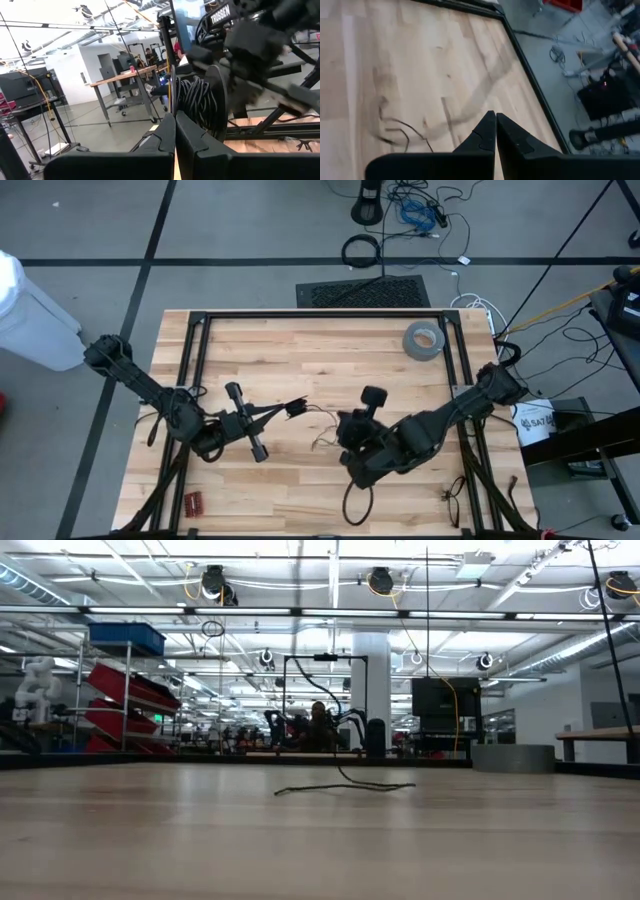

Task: Coil cords
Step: Uncoil the black wire from the spool

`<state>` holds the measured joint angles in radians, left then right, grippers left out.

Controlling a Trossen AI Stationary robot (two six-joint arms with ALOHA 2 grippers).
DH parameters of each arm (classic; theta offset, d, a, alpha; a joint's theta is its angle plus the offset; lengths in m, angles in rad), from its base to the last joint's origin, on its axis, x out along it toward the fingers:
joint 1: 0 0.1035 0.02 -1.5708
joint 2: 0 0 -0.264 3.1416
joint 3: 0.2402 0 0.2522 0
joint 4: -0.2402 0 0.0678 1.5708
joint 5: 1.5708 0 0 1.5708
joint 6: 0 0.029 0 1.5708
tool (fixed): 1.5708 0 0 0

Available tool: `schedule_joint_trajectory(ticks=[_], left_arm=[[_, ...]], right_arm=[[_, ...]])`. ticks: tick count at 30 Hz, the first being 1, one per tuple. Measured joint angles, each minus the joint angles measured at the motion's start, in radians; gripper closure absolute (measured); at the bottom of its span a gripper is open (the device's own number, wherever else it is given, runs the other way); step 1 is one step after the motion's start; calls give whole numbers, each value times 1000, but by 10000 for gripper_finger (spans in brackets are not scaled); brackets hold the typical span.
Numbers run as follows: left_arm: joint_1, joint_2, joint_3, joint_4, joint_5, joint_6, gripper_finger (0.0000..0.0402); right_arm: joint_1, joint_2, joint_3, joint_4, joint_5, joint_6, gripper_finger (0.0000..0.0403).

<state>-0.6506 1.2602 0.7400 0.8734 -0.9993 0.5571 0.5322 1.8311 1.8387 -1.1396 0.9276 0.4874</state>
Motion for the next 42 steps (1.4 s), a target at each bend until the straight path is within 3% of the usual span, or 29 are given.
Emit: schedule_joint_trajectory(ticks=[6, 17, 24, 30, 33, 37, 42], left_arm=[[0, 0, 0, 0, 0, 0, 401], [0, 0, 0, 0, 0, 1, 401], [0, 0, 0, -1, 42, 0, 401], [0, 0, 0, -2, 44, 0, 401], [0, 0, 0, -2, 44, 0, 401], [0, 0, 0, -2, 44, 0, 401], [0, 0, 0, -2, 44, 0, 401]], right_arm=[[55, 1, -97, 238, 165, -95, 380], [114, -6, -66, 275, 277, -211, 317], [72, -6, -66, 304, 271, -275, 297], [36, -6, -66, 368, 147, -308, 293], [31, -6, -66, 409, 139, -334, 294], [29, -6, -66, 426, 140, -351, 309], [38, -10, -66, 426, 139, -354, 357]])
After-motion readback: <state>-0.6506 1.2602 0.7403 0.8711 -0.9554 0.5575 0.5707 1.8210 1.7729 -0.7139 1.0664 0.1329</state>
